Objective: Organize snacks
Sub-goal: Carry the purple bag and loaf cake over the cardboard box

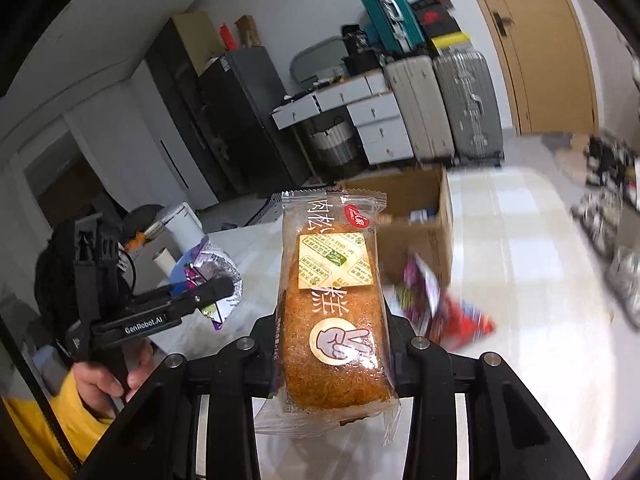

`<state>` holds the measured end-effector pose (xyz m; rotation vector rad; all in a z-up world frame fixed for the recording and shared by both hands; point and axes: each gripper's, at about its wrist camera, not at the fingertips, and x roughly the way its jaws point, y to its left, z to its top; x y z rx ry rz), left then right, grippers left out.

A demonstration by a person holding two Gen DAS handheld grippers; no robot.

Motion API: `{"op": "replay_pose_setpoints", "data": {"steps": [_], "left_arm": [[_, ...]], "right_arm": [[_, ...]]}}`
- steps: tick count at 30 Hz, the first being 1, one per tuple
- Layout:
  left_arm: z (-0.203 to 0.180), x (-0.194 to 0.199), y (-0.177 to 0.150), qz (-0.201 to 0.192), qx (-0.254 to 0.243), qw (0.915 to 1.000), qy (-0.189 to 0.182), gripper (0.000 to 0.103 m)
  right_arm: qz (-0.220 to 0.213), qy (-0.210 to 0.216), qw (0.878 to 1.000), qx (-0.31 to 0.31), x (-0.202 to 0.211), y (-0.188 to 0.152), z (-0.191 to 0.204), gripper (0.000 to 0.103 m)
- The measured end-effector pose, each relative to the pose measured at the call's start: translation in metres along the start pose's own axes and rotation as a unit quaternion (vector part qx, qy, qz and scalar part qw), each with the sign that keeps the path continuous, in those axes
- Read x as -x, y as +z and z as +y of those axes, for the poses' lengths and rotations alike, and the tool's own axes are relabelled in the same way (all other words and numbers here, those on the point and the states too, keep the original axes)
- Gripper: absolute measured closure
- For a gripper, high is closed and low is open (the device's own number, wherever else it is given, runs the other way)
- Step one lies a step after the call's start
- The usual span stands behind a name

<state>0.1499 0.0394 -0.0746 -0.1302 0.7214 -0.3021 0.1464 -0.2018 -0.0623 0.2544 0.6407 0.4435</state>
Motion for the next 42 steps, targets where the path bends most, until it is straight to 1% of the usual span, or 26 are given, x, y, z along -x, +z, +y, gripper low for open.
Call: {"op": "replay_pose_setpoints", "data": {"steps": [3, 4, 6, 8, 11, 13, 15, 17, 19, 22, 23, 25, 27, 29, 32, 34, 36, 42], "left_arm": [[0.004, -0.005, 0.034, -0.014, -0.005, 0.9999, -0.002, 0.057], [0.005, -0.006, 0.042, -0.016, -0.003, 0.9999, -0.002, 0.057], [0.008, -0.013, 0.067, -0.017, -0.002, 0.9998, -0.009, 0.057], [0.010, -0.020, 0.085, -0.018, -0.005, 0.9998, -0.004, 0.057], [0.008, -0.037, 0.112, -0.012, -0.018, 0.9997, 0.004, 0.057], [0.005, -0.056, 0.131, 0.003, -0.024, 0.9997, 0.002, 0.057], [-0.002, -0.072, 0.142, 0.009, -0.033, 0.9994, 0.006, 0.057], [-0.006, -0.090, 0.154, 0.003, -0.044, 0.9989, 0.013, 0.057], [-0.007, -0.112, 0.165, 0.015, -0.045, 0.9987, 0.016, 0.057], [-0.005, -0.136, 0.176, 0.034, -0.028, 0.9989, 0.011, 0.057], [-0.004, -0.142, 0.178, 0.035, -0.025, 0.9990, 0.015, 0.057], [-0.005, -0.151, 0.181, 0.036, -0.024, 0.9990, 0.010, 0.057], [-0.008, -0.161, 0.186, 0.033, -0.028, 0.9989, 0.020, 0.057], [-0.011, -0.165, 0.187, 0.034, -0.035, 0.9986, 0.019, 0.057], [-0.012, -0.175, 0.193, 0.037, -0.037, 0.9985, 0.018, 0.057], [-0.013, -0.182, 0.197, 0.037, -0.041, 0.9982, 0.024, 0.057], [-0.013, -0.185, 0.197, 0.037, -0.043, 0.9981, 0.026, 0.057], [-0.014, -0.195, 0.191, 0.050, -0.039, 0.9976, 0.028, 0.057]], "right_arm": [[0.000, -0.008, 1.000, 0.024, -0.011, 0.030, 0.006, 0.066], [0.004, -0.004, 1.000, 0.029, -0.016, 0.040, 0.006, 0.066], [0.011, 0.003, 1.000, 0.023, -0.026, 0.059, 0.003, 0.066], [0.020, 0.016, 1.000, 0.018, -0.036, 0.078, -0.001, 0.066], [0.024, 0.013, 0.999, 0.023, -0.050, 0.106, -0.003, 0.066], [0.025, 0.014, 0.999, 0.032, -0.060, 0.124, -0.004, 0.066], [0.027, 0.003, 0.999, 0.041, -0.071, 0.137, -0.003, 0.066], [0.032, -0.002, 0.998, 0.046, -0.083, 0.147, -0.006, 0.066], [0.042, -0.010, 0.998, 0.047, -0.099, 0.157, -0.013, 0.066], [0.053, -0.008, 0.998, 0.038, -0.120, 0.167, -0.024, 0.066], [0.054, -0.007, 0.998, 0.032, -0.126, 0.171, -0.029, 0.066], [0.056, -0.007, 0.998, 0.026, -0.138, 0.177, -0.036, 0.066], [0.064, -0.014, 0.997, 0.034, -0.149, 0.179, -0.041, 0.066], [0.070, -0.019, 0.997, 0.040, -0.155, 0.178, -0.044, 0.066], [0.080, -0.019, 0.996, 0.029, -0.163, 0.173, -0.051, 0.066], [0.087, -0.017, 0.996, 0.022, -0.169, 0.172, -0.057, 0.066], [0.092, -0.024, 0.995, 0.022, -0.173, 0.170, -0.059, 0.066], [0.111, -0.026, 0.993, 0.012, -0.190, 0.165, -0.069, 0.066]]}}
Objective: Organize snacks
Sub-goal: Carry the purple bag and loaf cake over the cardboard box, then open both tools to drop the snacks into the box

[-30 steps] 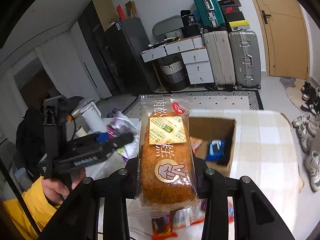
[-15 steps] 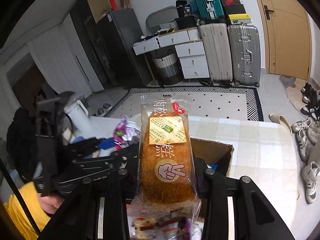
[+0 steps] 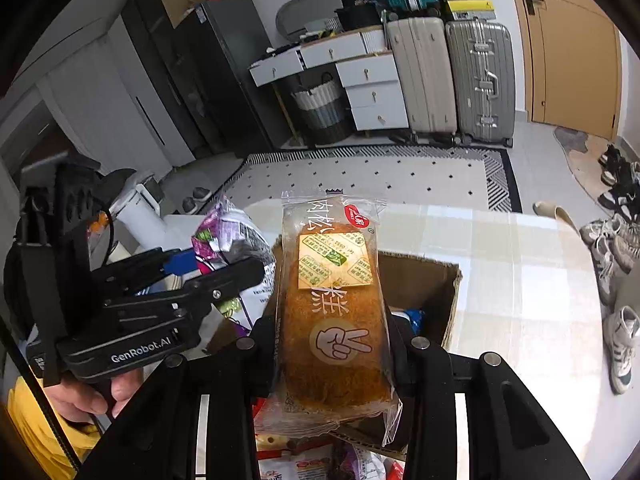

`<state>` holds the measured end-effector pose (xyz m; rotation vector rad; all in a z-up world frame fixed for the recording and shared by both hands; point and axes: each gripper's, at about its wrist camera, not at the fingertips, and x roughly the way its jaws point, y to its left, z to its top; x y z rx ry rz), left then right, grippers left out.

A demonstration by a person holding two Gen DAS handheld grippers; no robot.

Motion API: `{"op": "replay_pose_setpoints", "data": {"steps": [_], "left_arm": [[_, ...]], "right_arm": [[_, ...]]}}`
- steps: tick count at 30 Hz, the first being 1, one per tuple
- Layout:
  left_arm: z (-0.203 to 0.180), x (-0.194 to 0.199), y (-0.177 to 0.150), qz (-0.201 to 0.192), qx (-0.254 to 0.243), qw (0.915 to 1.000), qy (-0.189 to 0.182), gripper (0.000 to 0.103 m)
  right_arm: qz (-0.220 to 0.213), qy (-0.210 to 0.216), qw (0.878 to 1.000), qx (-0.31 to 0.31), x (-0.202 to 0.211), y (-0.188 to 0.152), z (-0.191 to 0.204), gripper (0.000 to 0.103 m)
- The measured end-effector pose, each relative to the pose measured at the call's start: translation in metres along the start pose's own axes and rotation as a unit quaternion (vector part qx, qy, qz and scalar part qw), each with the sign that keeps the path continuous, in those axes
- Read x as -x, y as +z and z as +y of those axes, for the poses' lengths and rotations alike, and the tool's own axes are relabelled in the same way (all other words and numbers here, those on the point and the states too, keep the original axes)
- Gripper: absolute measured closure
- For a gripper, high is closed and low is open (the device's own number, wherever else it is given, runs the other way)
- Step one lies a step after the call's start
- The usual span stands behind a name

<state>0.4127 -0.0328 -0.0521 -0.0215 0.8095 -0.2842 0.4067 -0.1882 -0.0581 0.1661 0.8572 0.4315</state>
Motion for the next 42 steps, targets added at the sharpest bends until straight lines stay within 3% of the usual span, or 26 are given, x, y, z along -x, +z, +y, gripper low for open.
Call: {"op": "replay_pose_setpoints", "data": {"steps": [19, 21, 26, 28, 30, 42], "left_arm": [[-0.023, -0.028, 0.009, 0.036, -0.038, 0.9986, -0.007, 0.053], [-0.026, -0.028, 0.010, 0.034, -0.042, 0.9985, -0.002, 0.046], [-0.024, -0.024, 0.012, 0.029, -0.036, 0.9989, 0.000, 0.041], [-0.022, -0.022, 0.012, 0.027, -0.033, 0.9991, -0.002, 0.041], [-0.020, -0.020, 0.011, 0.027, -0.033, 0.9991, 0.002, 0.041], [-0.019, 0.004, 0.003, 0.022, -0.036, 0.9991, 0.008, 0.039]], "right_arm": [[0.029, -0.007, 1.000, -0.009, -0.018, -0.004, -0.003, 0.066], [0.030, -0.007, 0.999, -0.009, -0.020, -0.005, -0.001, 0.066], [0.033, -0.011, 0.999, -0.005, -0.021, -0.007, -0.001, 0.066], [0.033, -0.012, 0.999, -0.004, -0.021, -0.007, -0.001, 0.062], [0.034, -0.012, 0.999, -0.004, -0.021, -0.007, -0.001, 0.050], [0.010, -0.022, 1.000, 0.003, -0.002, -0.005, 0.006, 0.046]]}}
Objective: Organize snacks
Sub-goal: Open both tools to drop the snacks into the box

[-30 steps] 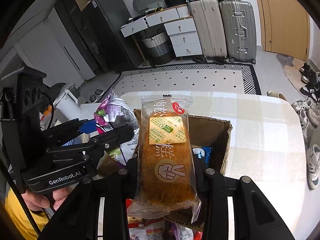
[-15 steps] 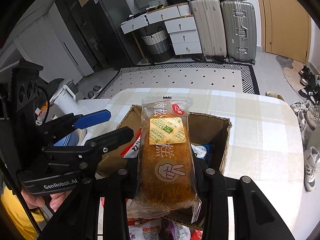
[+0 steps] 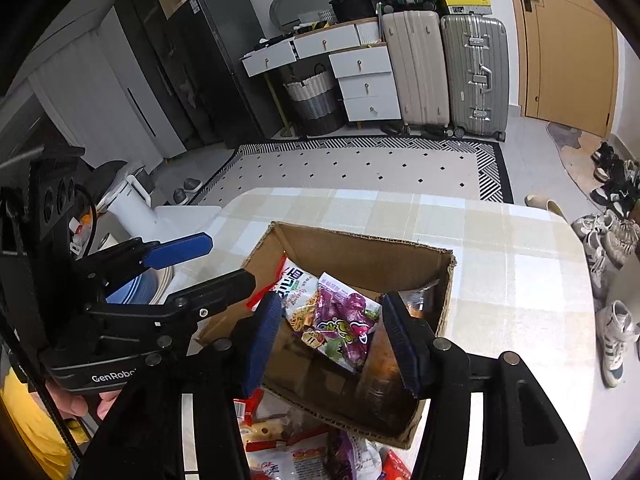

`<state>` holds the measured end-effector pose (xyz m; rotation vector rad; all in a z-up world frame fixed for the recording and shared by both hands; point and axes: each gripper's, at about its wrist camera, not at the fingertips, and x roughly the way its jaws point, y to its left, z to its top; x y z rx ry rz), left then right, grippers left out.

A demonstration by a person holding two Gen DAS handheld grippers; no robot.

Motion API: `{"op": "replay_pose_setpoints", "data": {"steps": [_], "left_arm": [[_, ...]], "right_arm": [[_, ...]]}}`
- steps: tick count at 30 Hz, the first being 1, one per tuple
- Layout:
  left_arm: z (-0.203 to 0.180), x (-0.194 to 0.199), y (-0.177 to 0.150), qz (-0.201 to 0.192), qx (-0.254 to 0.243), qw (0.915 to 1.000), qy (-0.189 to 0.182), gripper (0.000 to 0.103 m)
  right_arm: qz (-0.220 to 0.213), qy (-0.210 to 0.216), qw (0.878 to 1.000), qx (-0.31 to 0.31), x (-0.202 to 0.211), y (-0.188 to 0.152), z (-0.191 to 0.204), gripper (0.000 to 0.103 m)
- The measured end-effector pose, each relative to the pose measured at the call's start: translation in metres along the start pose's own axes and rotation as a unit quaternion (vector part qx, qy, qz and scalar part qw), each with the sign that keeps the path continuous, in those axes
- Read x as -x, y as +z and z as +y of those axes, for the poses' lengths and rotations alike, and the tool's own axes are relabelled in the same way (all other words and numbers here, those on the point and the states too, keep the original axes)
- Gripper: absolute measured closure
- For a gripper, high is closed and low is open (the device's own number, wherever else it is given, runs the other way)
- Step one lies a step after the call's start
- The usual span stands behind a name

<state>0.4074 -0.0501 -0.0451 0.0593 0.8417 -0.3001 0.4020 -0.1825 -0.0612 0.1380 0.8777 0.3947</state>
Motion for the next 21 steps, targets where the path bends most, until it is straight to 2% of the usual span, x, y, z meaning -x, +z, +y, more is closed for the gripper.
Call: {"op": "replay_pose_setpoints", "data": {"steps": [3, 8, 10, 12, 13, 15, 18, 21], "left_arm": [[-0.001, 0.014, -0.006, -0.008, 0.007, 0.9999, 0.002, 0.033], [-0.010, 0.047, -0.015, -0.026, 0.009, 0.9996, 0.000, 0.028], [-0.014, 0.063, -0.019, -0.032, 0.007, 0.9995, 0.001, 0.025], [-0.017, 0.084, -0.026, -0.044, 0.005, 0.9990, -0.001, 0.025], [-0.018, 0.091, -0.028, -0.048, 0.006, 0.9988, -0.001, 0.024], [-0.020, 0.116, -0.038, -0.065, 0.009, 0.9978, 0.009, 0.021], [-0.021, 0.149, -0.055, -0.088, 0.015, 0.9960, 0.003, 0.019], [-0.033, 0.182, -0.078, -0.110, -0.008, 0.9938, 0.019, 0.017]], "right_arm": [[-0.010, 0.002, 1.000, 0.001, 0.014, -0.002, 0.004, 0.038], [-0.025, 0.000, 1.000, 0.004, 0.044, -0.007, 0.016, 0.036], [-0.037, -0.002, 0.999, 0.010, 0.062, -0.012, 0.023, 0.027], [-0.064, -0.006, 0.998, 0.006, 0.083, -0.022, 0.026, 0.014], [-0.083, -0.008, 0.996, 0.004, 0.097, -0.029, 0.028, 0.012], [-0.102, -0.007, 0.995, 0.005, 0.116, -0.042, 0.035, 0.011], [-0.125, 0.003, 0.992, 0.008, 0.146, -0.063, 0.044, 0.009], [-0.158, 0.005, 0.987, 0.014, 0.176, -0.086, 0.055, 0.004]]}}
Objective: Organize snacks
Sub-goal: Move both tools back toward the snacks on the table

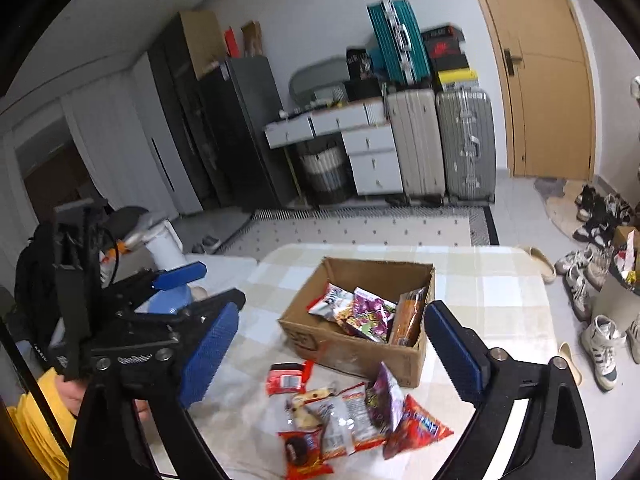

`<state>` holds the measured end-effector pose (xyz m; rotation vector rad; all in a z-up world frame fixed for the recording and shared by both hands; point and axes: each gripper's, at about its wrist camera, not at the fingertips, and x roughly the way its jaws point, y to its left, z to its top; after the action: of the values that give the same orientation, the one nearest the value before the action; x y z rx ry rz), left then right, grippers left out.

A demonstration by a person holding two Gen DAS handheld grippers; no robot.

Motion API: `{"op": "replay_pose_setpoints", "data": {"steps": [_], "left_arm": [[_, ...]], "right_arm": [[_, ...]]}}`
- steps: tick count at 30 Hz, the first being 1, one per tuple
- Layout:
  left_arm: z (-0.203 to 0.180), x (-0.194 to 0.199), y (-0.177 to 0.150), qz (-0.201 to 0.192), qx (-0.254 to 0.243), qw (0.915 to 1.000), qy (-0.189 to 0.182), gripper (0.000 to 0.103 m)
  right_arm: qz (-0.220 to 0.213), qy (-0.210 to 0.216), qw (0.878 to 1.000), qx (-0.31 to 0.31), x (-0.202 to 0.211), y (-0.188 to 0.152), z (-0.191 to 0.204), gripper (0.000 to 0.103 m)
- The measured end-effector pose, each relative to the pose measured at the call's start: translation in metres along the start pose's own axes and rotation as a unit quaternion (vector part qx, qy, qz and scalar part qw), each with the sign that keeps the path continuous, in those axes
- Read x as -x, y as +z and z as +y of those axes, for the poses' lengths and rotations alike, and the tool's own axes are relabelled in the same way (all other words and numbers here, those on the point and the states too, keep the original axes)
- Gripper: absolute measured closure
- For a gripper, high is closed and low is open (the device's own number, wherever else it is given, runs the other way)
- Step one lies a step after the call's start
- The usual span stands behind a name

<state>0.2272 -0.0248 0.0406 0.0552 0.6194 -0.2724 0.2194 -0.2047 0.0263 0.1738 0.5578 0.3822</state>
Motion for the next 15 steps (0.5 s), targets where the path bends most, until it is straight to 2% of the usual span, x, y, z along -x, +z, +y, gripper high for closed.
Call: {"op": "replay_pose_setpoints", "data": {"steps": [2, 4, 5, 9, 15], "left_arm": [[-0.008, 0.020, -0.010, -0.014, -0.009, 0.9998, 0.008, 0.015], [-0.013, 0.041, -0.023, -0.030, -0.008, 0.9995, 0.007, 0.008], [-0.017, 0.056, -0.031, -0.044, -0.003, 0.9990, 0.007, 0.001], [-0.023, 0.099, -0.064, -0.091, 0.011, 0.9957, 0.012, 0.001], [-0.014, 0.133, -0.129, -0.109, 0.027, 0.9929, 0.040, 0.001]], "right_arm": [[-0.024, 0.001, 1.000, 0.004, 0.023, -0.009, 0.007, 0.001], [-0.052, 0.001, 0.999, 0.008, 0.046, -0.020, 0.016, 0.001], [-0.063, -0.002, 0.998, 0.011, 0.057, -0.026, 0.021, 0.001], [-0.098, -0.015, 0.995, 0.022, 0.090, -0.055, 0.035, 0.001], [-0.119, -0.030, 0.992, 0.018, 0.114, -0.106, 0.035, 0.001]]}}
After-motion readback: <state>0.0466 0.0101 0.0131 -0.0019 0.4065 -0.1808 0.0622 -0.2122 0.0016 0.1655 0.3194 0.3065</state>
